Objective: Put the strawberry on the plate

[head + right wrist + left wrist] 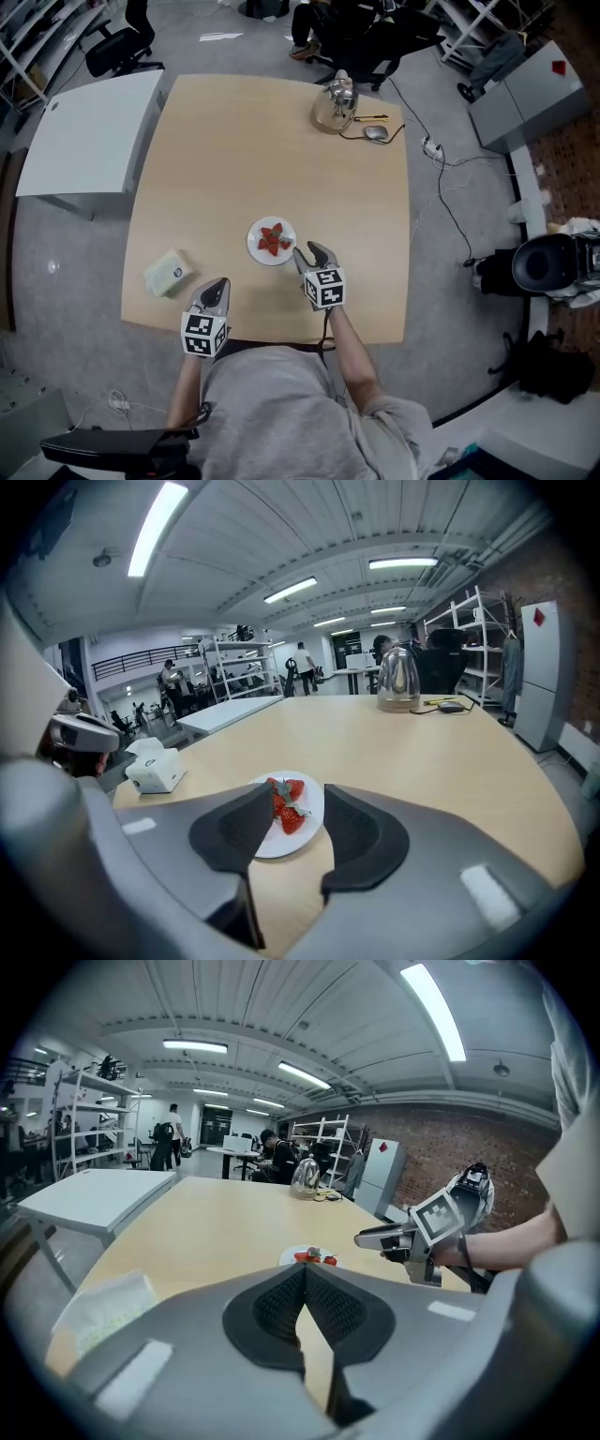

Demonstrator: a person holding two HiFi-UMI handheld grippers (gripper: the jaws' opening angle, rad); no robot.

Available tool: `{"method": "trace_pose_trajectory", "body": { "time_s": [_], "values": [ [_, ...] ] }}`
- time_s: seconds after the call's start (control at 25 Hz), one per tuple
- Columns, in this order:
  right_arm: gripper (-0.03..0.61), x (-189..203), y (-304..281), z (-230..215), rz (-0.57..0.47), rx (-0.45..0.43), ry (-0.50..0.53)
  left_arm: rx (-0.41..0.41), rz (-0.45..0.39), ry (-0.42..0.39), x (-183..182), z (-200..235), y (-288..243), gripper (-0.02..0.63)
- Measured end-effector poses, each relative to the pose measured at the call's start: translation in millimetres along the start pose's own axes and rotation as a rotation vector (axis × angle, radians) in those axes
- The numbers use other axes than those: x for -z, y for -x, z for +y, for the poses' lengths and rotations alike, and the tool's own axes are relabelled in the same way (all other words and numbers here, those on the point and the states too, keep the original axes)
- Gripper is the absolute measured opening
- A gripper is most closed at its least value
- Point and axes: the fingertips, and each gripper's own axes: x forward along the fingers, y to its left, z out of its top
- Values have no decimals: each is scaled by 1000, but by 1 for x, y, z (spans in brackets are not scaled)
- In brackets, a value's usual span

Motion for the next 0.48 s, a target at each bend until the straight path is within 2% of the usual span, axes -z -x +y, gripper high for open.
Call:
{"method": "trace_pose_trajectory", "body": {
  "time_s": [0.48],
  "values": [
    [74, -21, 75, -29, -156, 166, -2, 133, -17, -93, -18, -41, -24, 20]
  ]
}}
